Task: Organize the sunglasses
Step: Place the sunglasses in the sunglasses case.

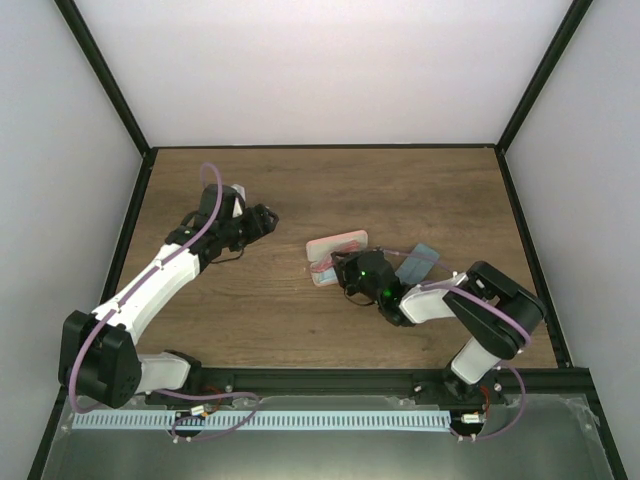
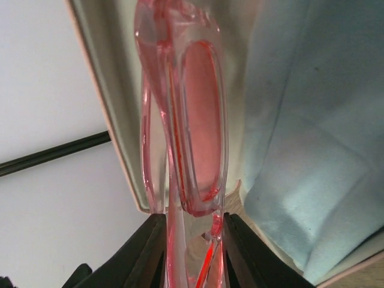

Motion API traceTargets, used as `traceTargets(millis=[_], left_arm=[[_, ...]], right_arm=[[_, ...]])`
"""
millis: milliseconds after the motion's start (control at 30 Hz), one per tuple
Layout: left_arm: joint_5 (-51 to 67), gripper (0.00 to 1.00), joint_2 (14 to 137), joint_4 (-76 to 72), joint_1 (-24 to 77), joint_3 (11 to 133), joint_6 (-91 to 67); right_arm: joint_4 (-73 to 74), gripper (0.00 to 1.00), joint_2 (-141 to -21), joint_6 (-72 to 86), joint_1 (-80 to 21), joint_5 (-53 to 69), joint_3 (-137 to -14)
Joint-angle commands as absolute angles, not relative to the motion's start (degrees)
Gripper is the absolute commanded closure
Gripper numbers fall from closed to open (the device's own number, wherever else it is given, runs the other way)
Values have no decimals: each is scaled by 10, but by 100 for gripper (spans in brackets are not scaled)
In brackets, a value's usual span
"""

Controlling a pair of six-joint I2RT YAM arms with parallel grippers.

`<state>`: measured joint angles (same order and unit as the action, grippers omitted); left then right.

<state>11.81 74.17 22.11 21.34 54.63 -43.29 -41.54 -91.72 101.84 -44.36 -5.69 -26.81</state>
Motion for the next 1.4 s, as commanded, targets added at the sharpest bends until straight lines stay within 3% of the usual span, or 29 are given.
traceTargets(millis=[0,300,833,1033,1133,1267,1367], left_arm=[[115,24,733,222,217,544,-424],[114,24,729,221,218,541,-423],[128,23,746,192,217,538,-443],[145,25,758,171,217,525,-448],[160,33,778,165,239,515,-452],[126,55,841,195,333,535,-437],[135,69,888,177,374,537,-456]], right_arm=[[-394,72,-929,1027,-439,-82,-284],[-339,41,-924,1004,-440,-74,-306],[-60,37,-815,928,-458,-49,-364],[82,38,-689,863,-463,-99,-372],[172,50,-629,811,-429,-112,-383],[230,79,-597,691,-313,-72,-395],[226,93,-648,628,-169,83,-397]])
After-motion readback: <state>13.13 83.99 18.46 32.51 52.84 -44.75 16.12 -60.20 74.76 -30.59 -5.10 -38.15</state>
